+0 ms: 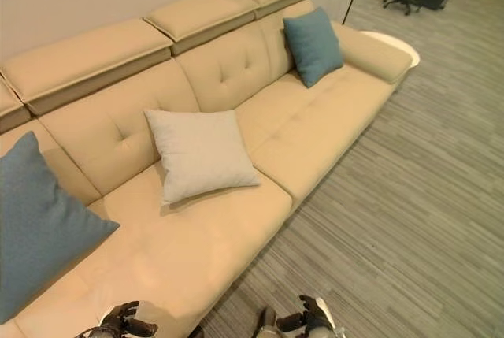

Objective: Pick up all the scattered cushions and arrange them neatly on the sofa.

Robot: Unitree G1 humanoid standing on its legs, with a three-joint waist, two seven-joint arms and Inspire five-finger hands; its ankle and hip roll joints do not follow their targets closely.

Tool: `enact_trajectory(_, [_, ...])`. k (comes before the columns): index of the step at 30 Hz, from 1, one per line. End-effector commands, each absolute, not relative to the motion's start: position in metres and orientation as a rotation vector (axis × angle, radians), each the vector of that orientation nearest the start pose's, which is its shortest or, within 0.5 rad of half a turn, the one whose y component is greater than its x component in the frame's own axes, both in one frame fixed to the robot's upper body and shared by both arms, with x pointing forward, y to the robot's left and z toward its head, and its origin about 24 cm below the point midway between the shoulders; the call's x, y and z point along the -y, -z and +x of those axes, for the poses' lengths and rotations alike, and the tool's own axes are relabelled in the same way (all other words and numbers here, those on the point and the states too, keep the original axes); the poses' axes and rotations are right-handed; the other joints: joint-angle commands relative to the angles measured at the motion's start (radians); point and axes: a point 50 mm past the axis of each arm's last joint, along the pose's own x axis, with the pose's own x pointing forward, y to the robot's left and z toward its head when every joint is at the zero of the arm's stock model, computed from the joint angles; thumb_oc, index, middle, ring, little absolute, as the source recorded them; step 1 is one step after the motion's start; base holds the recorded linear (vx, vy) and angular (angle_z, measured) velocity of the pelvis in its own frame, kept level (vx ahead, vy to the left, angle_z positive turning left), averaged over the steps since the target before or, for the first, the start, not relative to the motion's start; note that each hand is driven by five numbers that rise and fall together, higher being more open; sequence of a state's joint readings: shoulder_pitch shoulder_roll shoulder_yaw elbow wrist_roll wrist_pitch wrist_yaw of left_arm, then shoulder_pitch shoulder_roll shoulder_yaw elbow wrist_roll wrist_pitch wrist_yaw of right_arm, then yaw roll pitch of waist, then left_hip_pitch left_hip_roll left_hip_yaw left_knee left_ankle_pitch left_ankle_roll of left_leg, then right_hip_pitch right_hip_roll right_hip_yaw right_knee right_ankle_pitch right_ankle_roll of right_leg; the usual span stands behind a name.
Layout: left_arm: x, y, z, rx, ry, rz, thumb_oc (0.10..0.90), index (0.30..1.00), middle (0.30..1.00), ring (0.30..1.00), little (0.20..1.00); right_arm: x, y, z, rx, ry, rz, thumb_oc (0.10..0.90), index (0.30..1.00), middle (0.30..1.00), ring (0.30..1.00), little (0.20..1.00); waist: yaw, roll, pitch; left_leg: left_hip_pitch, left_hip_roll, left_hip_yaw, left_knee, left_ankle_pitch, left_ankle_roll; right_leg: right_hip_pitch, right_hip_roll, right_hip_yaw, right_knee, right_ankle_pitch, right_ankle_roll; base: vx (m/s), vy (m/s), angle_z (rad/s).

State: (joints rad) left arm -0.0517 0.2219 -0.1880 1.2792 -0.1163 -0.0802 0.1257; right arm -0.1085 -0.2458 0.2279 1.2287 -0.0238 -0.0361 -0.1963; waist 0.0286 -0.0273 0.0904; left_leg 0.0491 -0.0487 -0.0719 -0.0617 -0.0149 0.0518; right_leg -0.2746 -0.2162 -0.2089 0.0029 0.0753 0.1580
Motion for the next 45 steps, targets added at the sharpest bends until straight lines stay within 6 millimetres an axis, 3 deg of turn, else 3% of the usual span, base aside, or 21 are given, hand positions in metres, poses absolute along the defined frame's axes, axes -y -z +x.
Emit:
enact_trajectory(1, [-0.229, 0.153, 0.124, -1.068, -0.157, 0.314, 0.800, 0.900, 0.900, 0.900, 0.900, 0.252, 0.137, 0.149, -1.011, 0.130, -0.575, 0.800, 0.900, 0.900, 0.900, 0.900, -0.009, -0.005, 0.025, -0.011, -0.001, 0.000, 0.055, -0.079, -0.058, 0.025, 0.032, 0.047, 0.012, 0.060, 0.033, 0.08, -0.071, 0.26])
enact_trajectory(4, [-0.231, 0.154, 0.117, -1.088, -0.161, 0.319, 0.800, 0.900, 0.900, 0.900, 0.900, 0.251, 0.140, 0.142, -1.031, 0.110, -0.581, 0.800, 0.900, 0.900, 0.900, 0.900, -0.017, -0.021, 0.016, 0.028, 0.001, -0.024, 0.042, -0.103, -0.067, 0.044, 0.035, 0.070, 0.020, 0.070, 0.032, 0.26, -0.286, 0.33])
enact_trajectory(7, [-0.227, 0.156, 0.114, -1.097, -0.151, 0.307, 0.800, 0.900, 0.900, 0.900, 0.900, 0.251, 0.142, 0.138, -1.039, 0.102, -0.589, 0.800, 0.900, 0.900, 0.900, 0.900, -0.023, -0.021, -0.003, 0.043, 0.056, -0.046, 0.055, -0.118, -0.099, 0.062, 0.058, 0.071, 0.071, 0.034, 0.007, 0.25, -0.419, 0.31])
enact_trajectory(8, [-0.223, 0.156, 0.116, -1.087, -0.132, 0.302, 0.800, 0.900, 0.900, 0.900, 0.900, 0.254, 0.141, 0.137, -1.036, 0.109, -0.591, 0.800, 0.900, 0.900, 0.900, 0.900, -0.025, -0.023, -0.002, 0.004, 0.074, -0.042, 0.135, -0.116, -0.123, 0.098, 0.067, 0.051, 0.062, 0.004, -0.013, 0.14, -0.310, 0.61])
enact_trajectory(9, [-0.223, 0.156, 0.116, -1.087, -0.132, 0.302, 0.800, 0.900, 0.900, 0.900, 0.900, 0.254, 0.141, 0.137, -1.036, 0.109, -0.591, 0.800, 0.900, 0.900, 0.900, 0.900, -0.026, -0.022, -0.002, 0.002, 0.074, -0.043, 0.139, -0.118, -0.123, 0.098, 0.067, 0.050, 0.062, 0.004, -0.014, 0.10, -0.393, 0.70])
enact_trajectory(10, [-0.219, 0.155, 0.123, -1.063, -0.119, 0.292, 0.800, 0.900, 0.900, 0.900, 0.900, 0.256, 0.139, 0.140, -1.023, 0.121, -0.591, 0.800, 0.900, 0.900, 0.900, 0.900, -0.020, -0.036, 0.018, -0.095, 0.070, -0.027, 0.308, -0.068, -0.141, 0.137, 0.071, 0.034, 0.041, -0.012, -0.036, 0.03, -0.292, 0.73])
enact_trajectory(13, [-0.215, 0.152, 0.132, -1.035, -0.105, 0.278, 0.800, 0.900, 0.900, 0.900, 0.900, 0.261, 0.138, 0.138, -1.033, 0.135, -0.599, 0.800, 0.900, 0.900, 0.900, 0.900, -0.010, -0.051, 0.038, -0.197, 0.076, 0.053, 0.427, -0.053, -0.130, 0.192, 0.080, -0.001, 0.004, -0.040, -0.062, 0.06, -0.237, 0.78])
enact_trajectory(14, [-0.215, 0.152, 0.132, -1.035, -0.105, 0.278, 0.800, 0.900, 0.900, 0.900, 0.900, 0.261, 0.138, 0.138, -1.033, 0.135, -0.599, 0.800, 0.900, 0.900, 0.900, 0.900, -0.010, -0.051, 0.039, -0.198, 0.077, 0.053, 0.430, -0.055, -0.130, 0.193, 0.081, -0.001, 0.004, -0.040, -0.062, 0.12, -0.173, 0.22])
enact_trajectory(16, [-0.214, 0.153, 0.131, -1.040, -0.088, 0.293, 0.800, 0.900, 0.900, 0.900, 0.900, 0.265, 0.139, 0.133, -1.046, 0.144, -0.601, 0.800, 0.900, 0.900, 0.900, 0.900, -0.007, -0.058, 0.030, -0.237, 0.036, 0.121, 0.357, -0.084, -0.101, 0.222, 0.094, -0.022, -0.016, -0.054, -0.065, 0.17, -0.153, 0.13])
enact_trajectory(19, [-0.217, 0.151, 0.134, -1.027, -0.086, 0.300, 0.800, 0.900, 0.900, 0.900, 0.900, 0.267, 0.141, 0.126, -1.068, 0.161, -0.594, 0.800, 0.900, 0.900, 0.900, 0.900, -0.012, -0.047, 0.017, -0.282, 0.052, 0.257, 0.266, -0.018, -0.091, 0.253, 0.131, -0.048, -0.029, -0.086, -0.066, 0.13, -0.070, 0.41])
enact_trajectory(21, [-0.219, 0.151, 0.132, -1.035, -0.086, 0.300, 0.800, 0.900, 0.900, 0.900, 0.900, 0.267, 0.142, 0.122, -1.085, 0.159, -0.596, 0.800, 0.900, 0.900, 0.900, 0.900, -0.005, -0.040, 0.011, -0.272, 0.054, 0.289, 0.228, -0.005, -0.087, 0.273, 0.151, -0.053, -0.024, -0.107, -0.071, 0.21, 0.003, 0.33])
enact_trajectory(26, [-0.222, 0.155, 0.119, -1.079, -0.107, 0.289, 0.800, 0.900, 0.900, 0.900, 0.900, 0.261, 0.146, 0.115, -1.103, 0.130, -0.596, 0.800, 0.900, 0.900, 0.900, 0.900, 0.002, -0.032, -0.003, -0.179, 0.024, 0.252, 0.136, -0.017, -0.055, 0.265, 0.138, -0.073, 0.112, -0.143, -0.051, 0.18, 0.087, -0.03])
enact_trajectory(28, [-0.225, 0.154, 0.120, -1.067, -0.125, 0.281, 0.800, 0.900, 0.900, 0.900, 0.900, 0.257, 0.148, 0.114, -1.109, 0.110, -0.605, 0.800, 0.900, 0.900, 0.900, 0.900, 0.003, -0.029, 0.011, -0.132, 0.013, 0.234, 0.124, -0.034, -0.020, 0.194, 0.080, -0.084, 0.321, -0.096, -0.010, 0.13, 0.125, -0.11])
enact_trajectory(30, [-0.229, 0.150, 0.128, -1.039, -0.125, 0.296, 0.800, 0.900, 0.900, 0.900, 0.900, 0.255, 0.148, 0.117, -1.099, 0.112, -0.592, 0.800, 0.900, 0.900, 0.900, 0.900, -0.011, -0.027, 0.026, -0.113, 0.014, 0.202, 0.118, -0.035, -0.012, 0.133, 0.085, -0.029, 0.419, -0.071, 0.001, 0.10, 0.031, 0.01])
enact_trajectory(31, [-0.228, 0.148, 0.133, -1.016, -0.122, 0.301, 0.800, 0.900, 0.900, 0.900, 0.900, 0.252, 0.148, 0.117, -1.097, 0.111, -0.581, 0.800, 0.900, 0.900, 0.900, 0.900, -0.018, -0.026, 0.026, -0.098, 0.008, 0.172, 0.118, -0.042, -0.011, 0.114, 0.105, 0.029, 0.400, -0.085, -0.013, 0.12, -0.012, 0.21])
enact_trajectory(34, [-0.228, 0.147, 0.136, -1.003, -0.121, 0.300, 0.800, 0.900, 0.900, 0.900, 0.900, 0.252, 0.148, 0.117, -1.095, 0.110, -0.578, 0.800, 0.900, 0.900, 0.900, 0.900, -0.021, -0.025, 0.021, -0.097, 0.008, 0.156, 0.116, -0.043, -0.015, 0.110, 0.110, 0.053, 0.354, -0.091, -0.018, 0.11, -0.054, 0.89])
enact_trajectory(35, [-0.226, 0.144, 0.143, -0.971, -0.126, 0.299, 0.800, 0.900, 0.900, 0.900, 0.900, 0.251, 0.148, 0.118, -1.093, 0.112, -0.574, 0.800, 0.900, 0.900, 0.900, 0.900, -0.031, -0.028, 0.018, -0.089, 0.001, 0.122, 0.107, -0.046, -0.024, 0.096, 0.110, 0.114, 0.242, -0.080, -0.017, 0.14, -0.106, 0.48])
enact_trajectory(37, [-0.228, 0.141, 0.149, -0.942, -0.140, 0.300, 0.800, 0.900, 0.900, 0.900, 0.900, 0.252, 0.148, 0.118, -1.094, 0.112, -0.574, 0.800, 0.900, 0.900, 0.900, 0.900, -0.042, -0.035, 0.019, -0.077, -0.012, 0.088, 0.096, -0.050, -0.029, 0.082, 0.115, 0.164, 0.155, -0.040, -0.007, 0.14, -0.114, 0.53])
enact_trajectory(41, [-0.230, 0.136, 0.156, -0.897, -0.182, 0.272, 0.800, 0.900, 0.900, 0.900, 0.900, 0.250, 0.147, 0.121, -1.080, 0.114, -0.575, 0.800, 0.900, 0.900, 0.900, 0.900, -0.027, -0.054, 0.002, -0.074, -0.010, 0.082, 0.078, -0.046, -0.046, 0.149, 0.089, 0.128, 0.041, -0.006, 0.005, 0.04, -0.098, 0.69])
enact_trajectory(45, [-0.239, 0.122, 0.173, -0.789, -0.259, 0.225, 0.800, 0.900, 0.900, 0.900, 0.900, 0.250, 0.139, 0.139, -0.985, 0.170, -0.514, 0.800, 0.900, 0.900, 0.900, 0.900, -0.017, -0.055, -0.012, -0.070, 0.014, 0.073, 0.019, -0.013, -0.070, 0.182, 0.103, 0.109, -0.014, -0.006, 0.000, 0.03, -0.136, 0.12])
